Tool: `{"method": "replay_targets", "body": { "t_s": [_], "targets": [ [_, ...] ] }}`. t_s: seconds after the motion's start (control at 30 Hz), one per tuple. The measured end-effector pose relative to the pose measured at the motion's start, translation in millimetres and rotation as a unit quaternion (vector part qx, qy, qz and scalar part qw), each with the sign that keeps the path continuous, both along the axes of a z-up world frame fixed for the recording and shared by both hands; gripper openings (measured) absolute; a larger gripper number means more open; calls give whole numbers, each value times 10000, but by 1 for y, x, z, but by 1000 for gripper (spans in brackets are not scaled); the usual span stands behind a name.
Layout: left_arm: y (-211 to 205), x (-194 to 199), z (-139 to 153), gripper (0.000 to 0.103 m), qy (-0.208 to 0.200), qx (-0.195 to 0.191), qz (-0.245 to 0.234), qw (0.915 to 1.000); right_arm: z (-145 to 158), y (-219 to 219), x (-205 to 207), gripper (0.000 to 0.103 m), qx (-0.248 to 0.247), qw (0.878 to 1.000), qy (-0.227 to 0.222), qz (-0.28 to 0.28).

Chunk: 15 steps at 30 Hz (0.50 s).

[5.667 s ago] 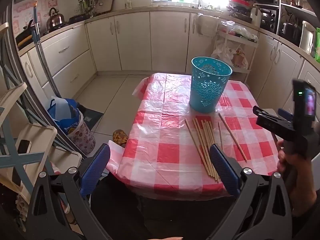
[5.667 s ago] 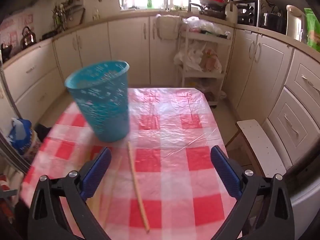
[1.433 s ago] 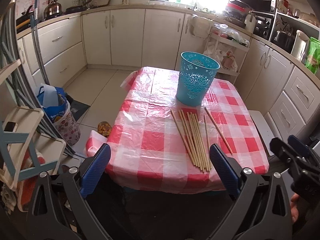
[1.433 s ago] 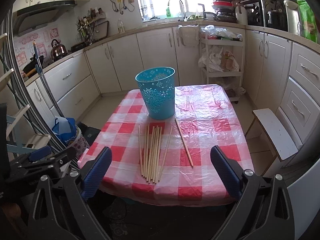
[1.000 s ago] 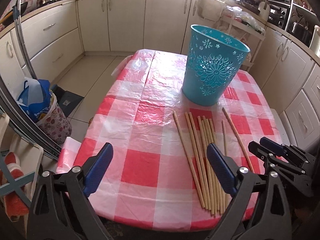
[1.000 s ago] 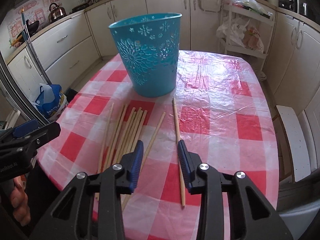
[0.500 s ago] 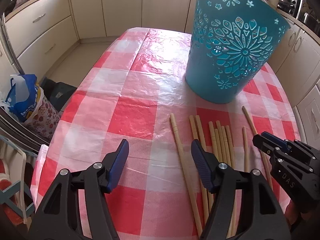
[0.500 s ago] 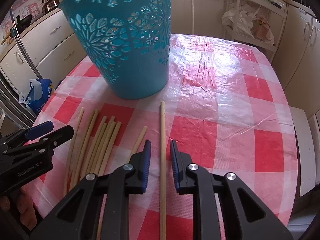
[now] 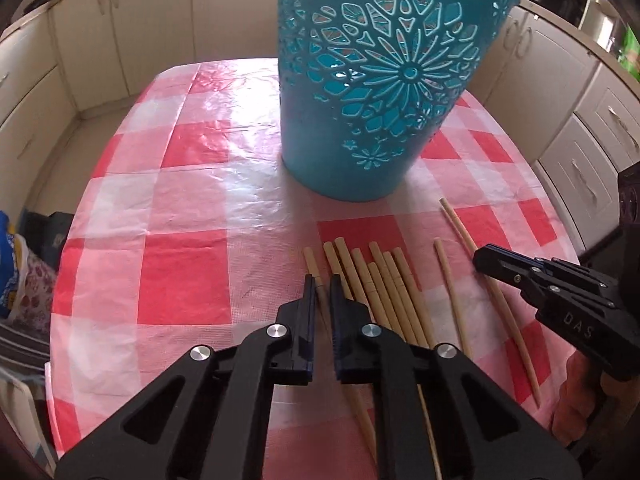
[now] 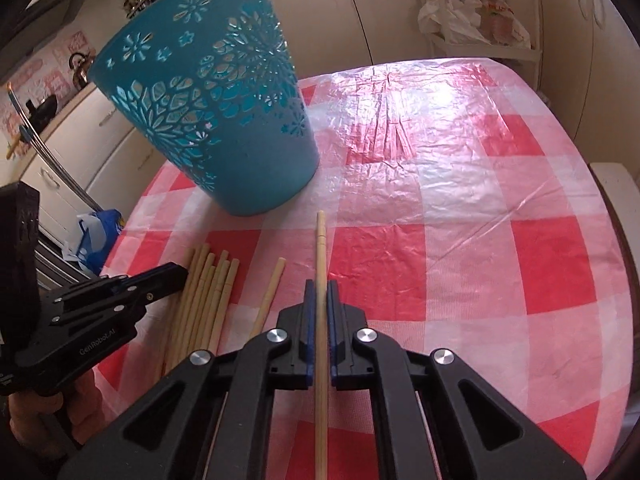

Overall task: Organize utensils
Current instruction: 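Grasp a wooden chopstick with the left gripper while the right gripper grasps another, then lift the chopstick over the teal bin and open the left gripper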

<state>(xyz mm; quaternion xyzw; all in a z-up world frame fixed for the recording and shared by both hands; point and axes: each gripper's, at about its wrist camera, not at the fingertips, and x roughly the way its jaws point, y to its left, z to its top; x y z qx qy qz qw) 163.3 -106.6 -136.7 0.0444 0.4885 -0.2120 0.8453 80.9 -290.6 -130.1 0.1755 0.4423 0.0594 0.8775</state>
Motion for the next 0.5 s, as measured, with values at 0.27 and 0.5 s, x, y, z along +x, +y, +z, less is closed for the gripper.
{"method": "replay_targets", "body": {
  "t_s": [0.27, 0.5],
  "targets": [
    [7, 4, 5, 6, 266, 45, -246, 9993, 0, -16, -3, 6, 531, 9983, -194, -159],
    [2, 8, 8, 7, 385, 361, -179, 9984, 1, -15, -3, 6, 506, 9983, -242, -146]
  ]
}}
